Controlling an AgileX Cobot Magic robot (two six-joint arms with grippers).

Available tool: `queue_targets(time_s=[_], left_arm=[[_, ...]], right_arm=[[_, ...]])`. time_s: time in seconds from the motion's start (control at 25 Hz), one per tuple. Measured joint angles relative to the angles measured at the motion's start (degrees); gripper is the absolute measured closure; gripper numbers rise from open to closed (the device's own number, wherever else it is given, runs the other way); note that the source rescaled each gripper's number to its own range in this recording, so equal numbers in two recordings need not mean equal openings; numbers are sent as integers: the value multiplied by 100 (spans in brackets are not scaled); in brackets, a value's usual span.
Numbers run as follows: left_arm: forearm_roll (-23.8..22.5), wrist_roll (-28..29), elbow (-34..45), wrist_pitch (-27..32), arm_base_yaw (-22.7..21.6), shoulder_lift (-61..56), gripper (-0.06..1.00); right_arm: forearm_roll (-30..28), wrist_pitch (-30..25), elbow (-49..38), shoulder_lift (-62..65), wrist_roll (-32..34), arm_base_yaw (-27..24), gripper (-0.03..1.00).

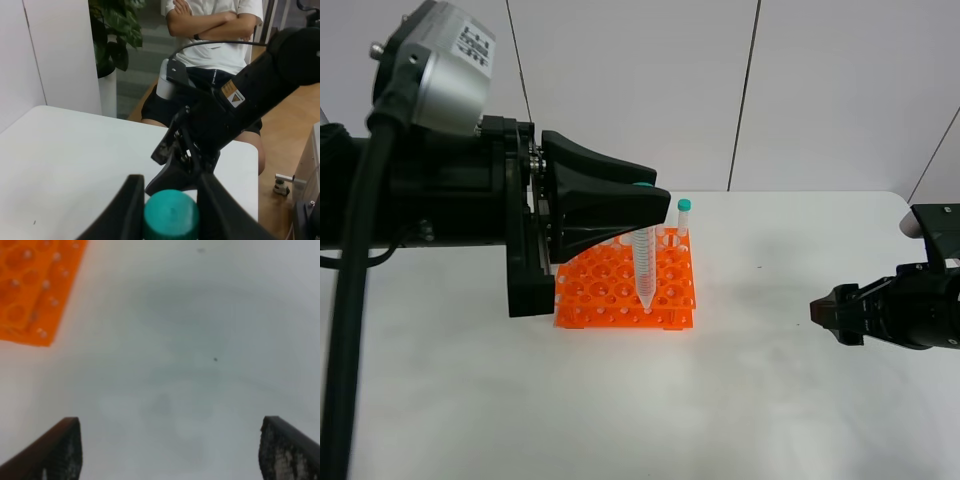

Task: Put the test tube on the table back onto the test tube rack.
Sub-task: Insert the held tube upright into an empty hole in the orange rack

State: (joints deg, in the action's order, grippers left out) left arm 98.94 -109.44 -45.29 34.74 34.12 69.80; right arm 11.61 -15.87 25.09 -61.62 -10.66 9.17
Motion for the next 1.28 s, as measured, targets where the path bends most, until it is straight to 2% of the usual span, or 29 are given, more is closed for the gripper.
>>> queue_targets(time_s=[0.08, 0.2, 0.36, 0.4, 0.76, 1.0, 1.28], left_arm=[[0, 0, 0, 0, 0, 0, 94], [0, 0, 0, 0, 0, 0, 94], [0, 0, 0, 0, 0, 0, 94], [0, 0, 0, 0, 0, 0, 94], [0, 0, 0, 0, 0, 0, 94], [0, 0, 0, 0, 0, 0, 94], [0, 0, 0, 20, 0, 0, 94]], right_arm=[[-156, -295, 117, -22, 182, -93, 6], [-692, -1082, 500, -149, 711, -129, 6], [-1646, -2387, 1092, -209, 1538, -129, 6], [-1870, -2874, 1361, -209, 1662, -134, 6], [-1664, -3702, 1993, -209, 1600, -144, 6], [-1622, -5095, 2300, -160, 1405, -144, 6], [-1564, -5252, 1763, 762, 1621, -144, 6]])
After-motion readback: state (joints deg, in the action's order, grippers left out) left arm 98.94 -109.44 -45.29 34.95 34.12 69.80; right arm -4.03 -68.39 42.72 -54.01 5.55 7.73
